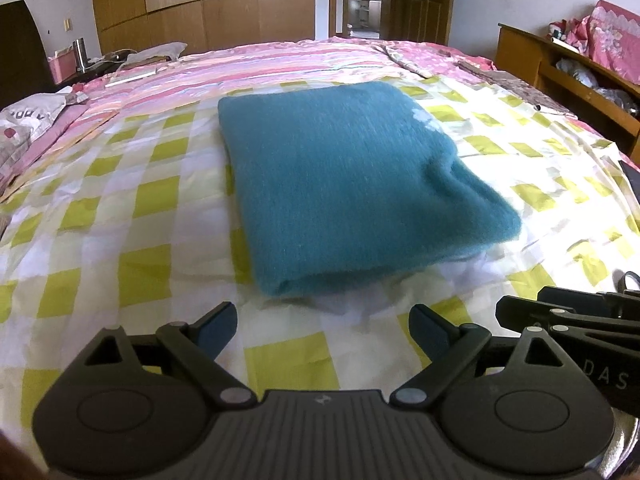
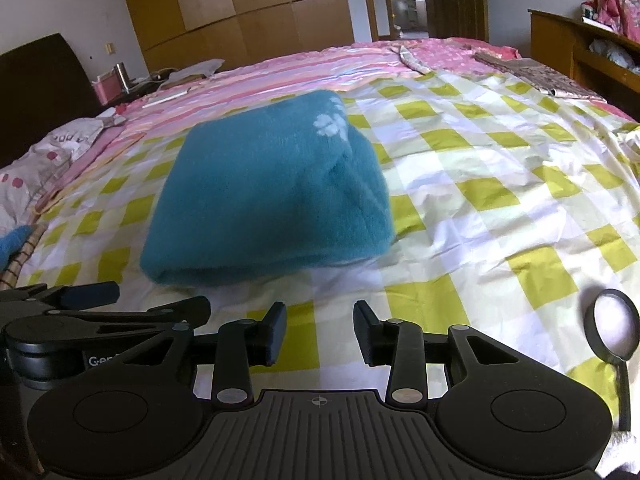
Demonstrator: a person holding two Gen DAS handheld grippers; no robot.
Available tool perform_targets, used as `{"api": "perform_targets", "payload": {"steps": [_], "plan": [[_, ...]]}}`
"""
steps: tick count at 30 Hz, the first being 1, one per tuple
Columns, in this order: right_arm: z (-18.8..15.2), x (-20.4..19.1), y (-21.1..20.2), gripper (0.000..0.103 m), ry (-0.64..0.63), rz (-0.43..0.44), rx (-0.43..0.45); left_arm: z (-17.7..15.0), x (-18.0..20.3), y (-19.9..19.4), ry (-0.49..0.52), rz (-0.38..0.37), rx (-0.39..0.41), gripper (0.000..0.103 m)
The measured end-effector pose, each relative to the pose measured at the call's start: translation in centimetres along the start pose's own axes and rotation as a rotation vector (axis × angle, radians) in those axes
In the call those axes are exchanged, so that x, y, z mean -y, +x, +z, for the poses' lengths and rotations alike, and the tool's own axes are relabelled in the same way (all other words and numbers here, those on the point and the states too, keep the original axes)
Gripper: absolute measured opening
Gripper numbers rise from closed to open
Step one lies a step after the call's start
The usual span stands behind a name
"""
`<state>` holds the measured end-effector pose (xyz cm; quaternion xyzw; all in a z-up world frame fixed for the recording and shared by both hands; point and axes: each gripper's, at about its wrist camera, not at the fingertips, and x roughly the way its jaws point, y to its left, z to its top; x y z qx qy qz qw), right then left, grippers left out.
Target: Fold small clothes
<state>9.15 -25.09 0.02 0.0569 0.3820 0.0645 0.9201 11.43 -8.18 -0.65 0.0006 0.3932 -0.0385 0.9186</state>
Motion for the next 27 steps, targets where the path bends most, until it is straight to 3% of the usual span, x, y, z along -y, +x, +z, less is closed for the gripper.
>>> {"api": "perform_targets", "payload": {"steps": [27], "plan": [[-2.8, -1.0, -2.7, 0.037, 0.003, -0.031, 0.008, -2.9, 0.3, -2.5, 0.027, 0.016, 0.02, 0.098]]}}
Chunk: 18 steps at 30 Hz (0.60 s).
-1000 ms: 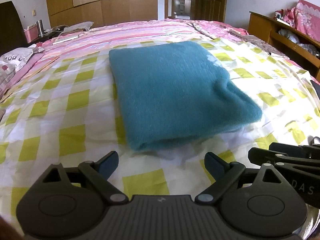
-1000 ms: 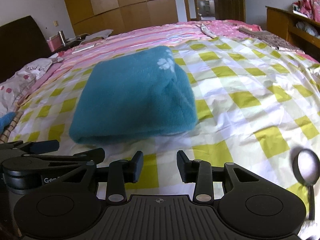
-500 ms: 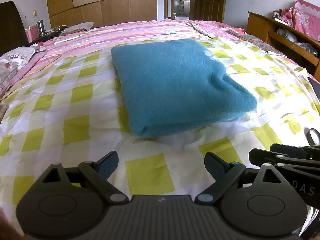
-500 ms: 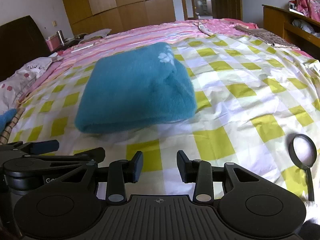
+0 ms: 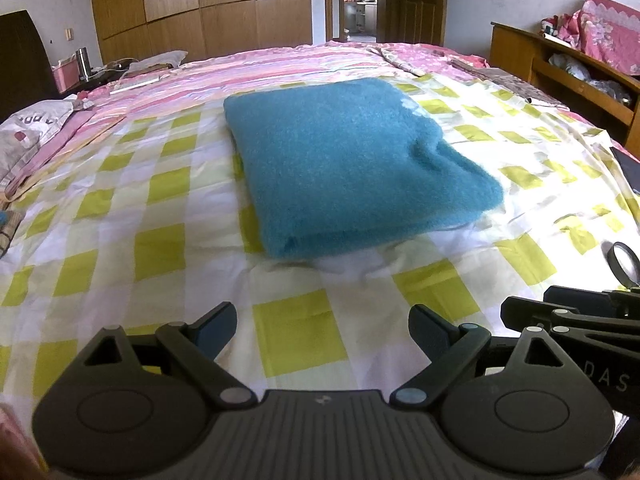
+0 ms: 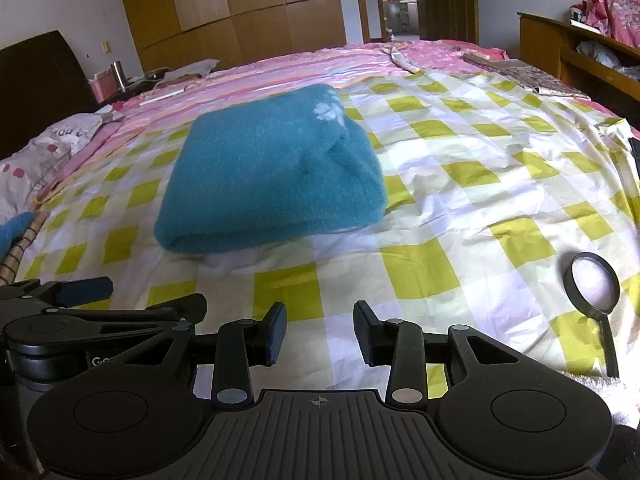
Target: Fold small clothes
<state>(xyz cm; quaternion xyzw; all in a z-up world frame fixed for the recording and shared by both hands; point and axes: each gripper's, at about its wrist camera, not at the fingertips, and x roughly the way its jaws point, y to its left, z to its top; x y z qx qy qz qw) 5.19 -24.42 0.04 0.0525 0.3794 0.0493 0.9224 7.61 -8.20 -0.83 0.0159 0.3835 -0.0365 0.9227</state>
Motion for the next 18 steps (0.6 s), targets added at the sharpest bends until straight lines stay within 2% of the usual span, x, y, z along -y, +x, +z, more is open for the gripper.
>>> {"api": "perform_targets", "payload": {"steps": [18], "plan": [[-1.04, 0.11, -0.28, 0.037, 0.01, -0.012, -0.016, -1.05, 0.18, -0.04, -0.012, -0.01, -0.032, 0.097]]}}
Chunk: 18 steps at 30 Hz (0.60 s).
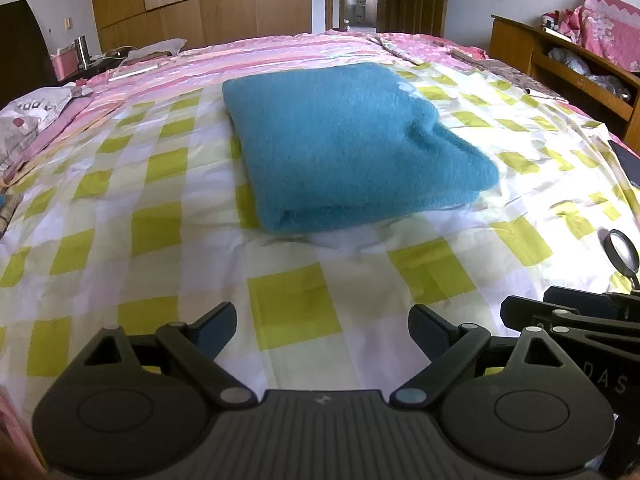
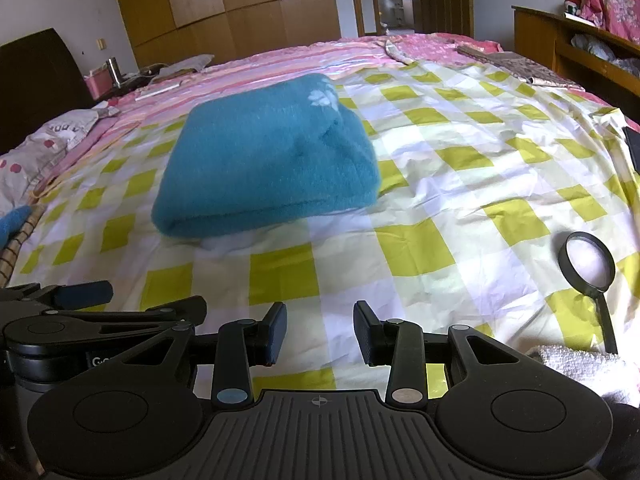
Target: Fold small clothes
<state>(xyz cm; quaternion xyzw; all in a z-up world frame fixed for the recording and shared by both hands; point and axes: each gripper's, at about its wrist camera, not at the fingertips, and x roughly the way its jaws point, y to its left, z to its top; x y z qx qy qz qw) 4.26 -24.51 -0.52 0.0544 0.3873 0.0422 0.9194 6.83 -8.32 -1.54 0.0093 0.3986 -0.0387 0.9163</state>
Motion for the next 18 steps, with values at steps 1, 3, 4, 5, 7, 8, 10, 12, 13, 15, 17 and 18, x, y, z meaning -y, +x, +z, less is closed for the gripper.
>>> {"api": "perform_targets", "payload": {"steps": [1, 3, 4, 5, 7, 8, 10, 12, 13, 15, 17, 18], "plan": [[-0.01, -0.01, 0.0, 0.037, 0.0, 0.0, 0.0, -0.01, 0.0, 0.0, -0.001, 0.0, -0.001, 0.097], [-0.04, 0.0, -0.01, 0.037, 0.0, 0.0, 0.0, -0.04, -0.02, 0.02, -0.001, -0.002, -0.002, 0.097], [-0.01, 0.0, 0.0, 0.037, 0.0, 0.0, 0.0, -0.03, -0.05, 0.05, -0.001, -0.001, -0.002, 0.097], [-0.04, -0.01, 0.01, 0.037, 0.001, 0.0, -0.001, -0.03, -0.05, 0.05, -0.001, -0.001, -0.002, 0.097], [-0.08, -0.01, 0.02, 0.037, 0.001, 0.0, 0.0, -0.03, -0.06, 0.05, -0.002, -0.002, -0.001, 0.097], [-0.07, 0.0, 0.02, 0.037, 0.002, 0.001, 0.0, -0.03, -0.06, 0.05, -0.001, -0.001, -0.001, 0.097], [-0.08, -0.01, 0.02, 0.037, 0.002, 0.001, -0.001, -0.04, -0.07, 0.05, 0.0, 0.0, 0.0, 0.097], [-0.08, 0.0, 0.02, 0.037, 0.001, 0.0, 0.0, -0.06, -0.07, 0.07, -0.001, 0.0, -0.001, 0.097], [-0.07, 0.0, 0.02, 0.037, 0.002, 0.0, -0.001, -0.04, -0.06, 0.1, -0.003, 0.0, -0.003, 0.097], [-0.07, 0.01, 0.03, 0.037, 0.002, 0.001, -0.001, -0.07, -0.07, 0.11, -0.005, 0.0, -0.004, 0.097], [-0.15, -0.02, 0.03, 0.037, 0.003, 0.0, -0.002, -0.1, 0.0, 0.08, -0.004, 0.002, -0.005, 0.097], [-0.22, -0.04, 0.04, 0.037, 0.004, 0.0, -0.002, -0.09, 0.02, 0.09, -0.004, 0.003, -0.006, 0.097]]}}
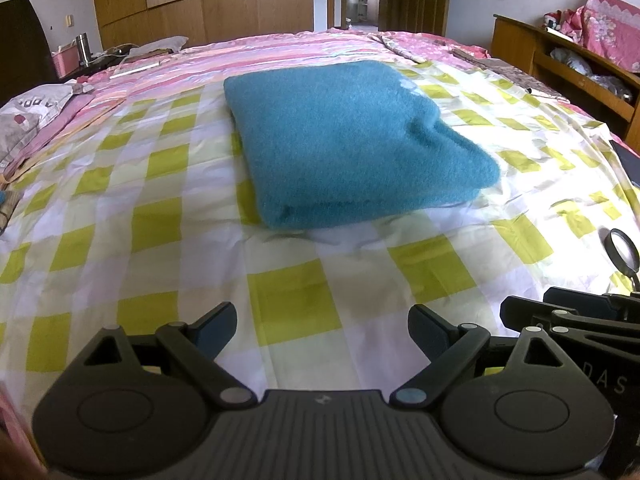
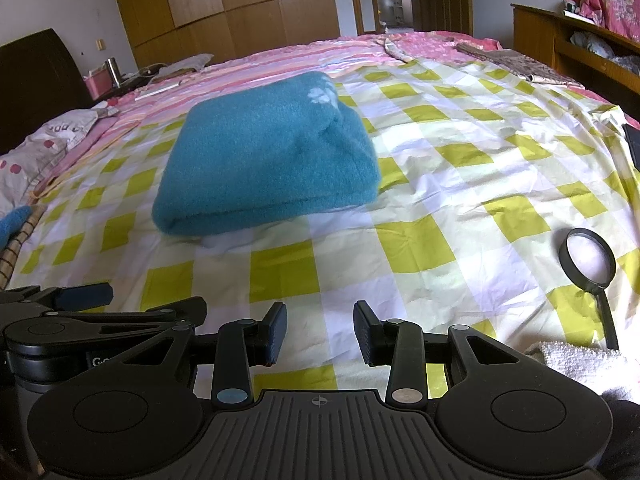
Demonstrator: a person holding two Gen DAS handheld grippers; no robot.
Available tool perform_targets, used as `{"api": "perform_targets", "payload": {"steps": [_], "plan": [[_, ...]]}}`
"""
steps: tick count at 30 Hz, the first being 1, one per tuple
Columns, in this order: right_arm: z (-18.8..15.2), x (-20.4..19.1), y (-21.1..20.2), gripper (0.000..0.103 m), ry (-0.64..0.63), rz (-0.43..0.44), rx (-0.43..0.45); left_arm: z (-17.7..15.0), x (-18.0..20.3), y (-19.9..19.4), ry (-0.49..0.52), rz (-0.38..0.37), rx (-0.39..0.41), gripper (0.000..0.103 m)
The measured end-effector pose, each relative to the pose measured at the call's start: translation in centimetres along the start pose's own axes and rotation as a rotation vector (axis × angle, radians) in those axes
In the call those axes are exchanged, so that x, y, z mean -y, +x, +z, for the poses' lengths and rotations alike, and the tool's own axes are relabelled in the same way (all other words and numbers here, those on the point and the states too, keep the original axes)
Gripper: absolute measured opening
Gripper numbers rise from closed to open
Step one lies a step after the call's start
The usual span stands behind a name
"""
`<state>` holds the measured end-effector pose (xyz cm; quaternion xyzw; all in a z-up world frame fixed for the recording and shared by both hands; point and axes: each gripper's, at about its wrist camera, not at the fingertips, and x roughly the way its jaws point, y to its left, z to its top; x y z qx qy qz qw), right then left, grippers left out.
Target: Fold small clothes
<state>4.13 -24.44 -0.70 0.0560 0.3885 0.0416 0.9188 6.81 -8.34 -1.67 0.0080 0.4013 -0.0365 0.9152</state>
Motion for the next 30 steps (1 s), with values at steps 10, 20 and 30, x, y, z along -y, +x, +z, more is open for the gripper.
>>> {"api": "perform_targets", "payload": {"steps": [10, 20, 30], "plan": [[-0.19, -0.05, 0.07, 0.037, 0.003, 0.001, -0.001, -0.09, -0.02, 0.04, -0.006, -0.001, -0.004, 0.097], [-0.15, -0.02, 0.08, 0.037, 0.003, 0.002, -0.002, -0.1, -0.01, 0.07, -0.006, 0.001, -0.004, 0.097], [-0.06, 0.11, 0.29, 0.043, 0.01, 0.0, -0.001, -0.13, -0.18, 0.18, -0.018, -0.005, -0.01, 0.097]]}}
